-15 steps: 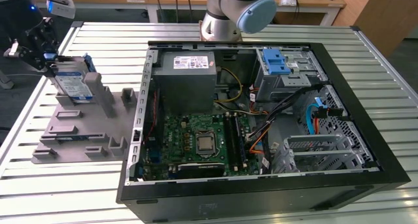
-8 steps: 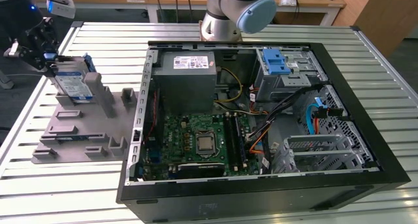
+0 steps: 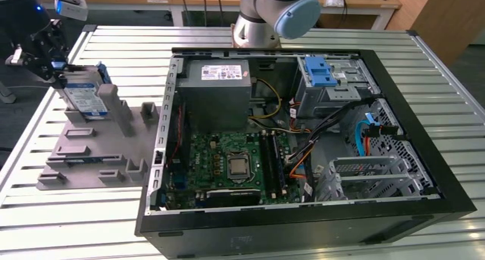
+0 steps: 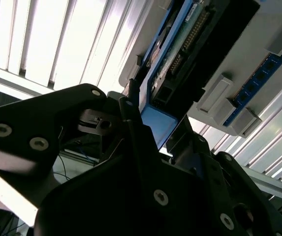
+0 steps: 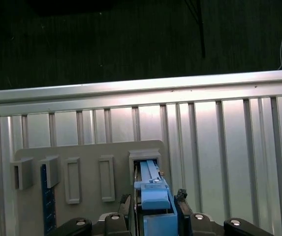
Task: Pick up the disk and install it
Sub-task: 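Pick up the disk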
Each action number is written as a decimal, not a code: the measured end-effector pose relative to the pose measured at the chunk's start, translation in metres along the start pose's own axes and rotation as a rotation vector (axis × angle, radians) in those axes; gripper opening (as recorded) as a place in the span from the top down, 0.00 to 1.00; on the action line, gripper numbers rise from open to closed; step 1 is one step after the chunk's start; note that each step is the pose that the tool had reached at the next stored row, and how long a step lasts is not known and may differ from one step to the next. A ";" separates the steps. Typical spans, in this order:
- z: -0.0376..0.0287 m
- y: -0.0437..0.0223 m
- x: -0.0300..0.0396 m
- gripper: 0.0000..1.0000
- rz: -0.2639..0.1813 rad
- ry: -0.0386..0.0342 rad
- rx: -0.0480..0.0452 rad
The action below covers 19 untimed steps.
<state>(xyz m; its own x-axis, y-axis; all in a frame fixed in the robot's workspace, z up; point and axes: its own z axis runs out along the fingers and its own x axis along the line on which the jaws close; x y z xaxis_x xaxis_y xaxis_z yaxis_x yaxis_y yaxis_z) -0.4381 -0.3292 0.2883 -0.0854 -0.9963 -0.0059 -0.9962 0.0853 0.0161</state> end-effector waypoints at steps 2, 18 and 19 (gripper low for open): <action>0.0000 0.0000 -0.0001 0.53 0.000 0.0000 0.0001; 0.0001 0.0001 0.0000 0.63 -0.065 0.0011 -0.0003; 0.0001 0.0001 0.0000 0.63 -0.075 0.0016 -0.0004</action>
<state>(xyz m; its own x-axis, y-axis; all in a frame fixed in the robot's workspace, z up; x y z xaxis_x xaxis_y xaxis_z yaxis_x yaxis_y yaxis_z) -0.4382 -0.3292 0.2882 -0.0102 -0.9999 -0.0055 -0.9998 0.0102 0.0160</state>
